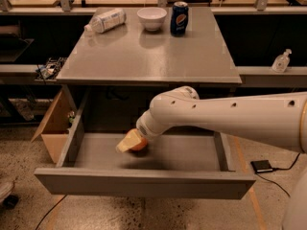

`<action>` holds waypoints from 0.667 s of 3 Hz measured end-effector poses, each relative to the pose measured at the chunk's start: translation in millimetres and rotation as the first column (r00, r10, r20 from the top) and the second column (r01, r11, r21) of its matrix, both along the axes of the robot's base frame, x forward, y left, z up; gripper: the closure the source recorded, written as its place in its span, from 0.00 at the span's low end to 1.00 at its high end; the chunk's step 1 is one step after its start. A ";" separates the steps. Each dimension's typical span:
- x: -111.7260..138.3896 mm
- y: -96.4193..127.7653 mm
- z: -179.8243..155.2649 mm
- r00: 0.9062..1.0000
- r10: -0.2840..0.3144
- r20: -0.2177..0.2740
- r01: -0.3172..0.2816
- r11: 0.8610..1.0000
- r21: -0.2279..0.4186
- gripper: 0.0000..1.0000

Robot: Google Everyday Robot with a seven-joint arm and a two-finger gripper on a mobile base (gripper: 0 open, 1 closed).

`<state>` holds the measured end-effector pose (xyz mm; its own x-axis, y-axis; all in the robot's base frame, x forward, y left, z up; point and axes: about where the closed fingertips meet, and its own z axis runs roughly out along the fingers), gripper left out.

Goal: Pick orange from top drawer and place on counter

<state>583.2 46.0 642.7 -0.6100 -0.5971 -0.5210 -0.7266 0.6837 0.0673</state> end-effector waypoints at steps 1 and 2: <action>-1.0 1.3 -8.0 1.000 0.000 -0.015 -0.001 1.000 -0.025 0.00; -2.6 2.5 -13.6 1.000 0.000 -0.024 -0.001 0.999 -0.032 0.16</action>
Offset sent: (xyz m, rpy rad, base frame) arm -0.0036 0.0024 -0.0199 -0.0387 0.0339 -0.0032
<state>580.6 48.6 629.1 -0.6216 -0.6138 -0.4866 -0.7256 0.6852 0.0626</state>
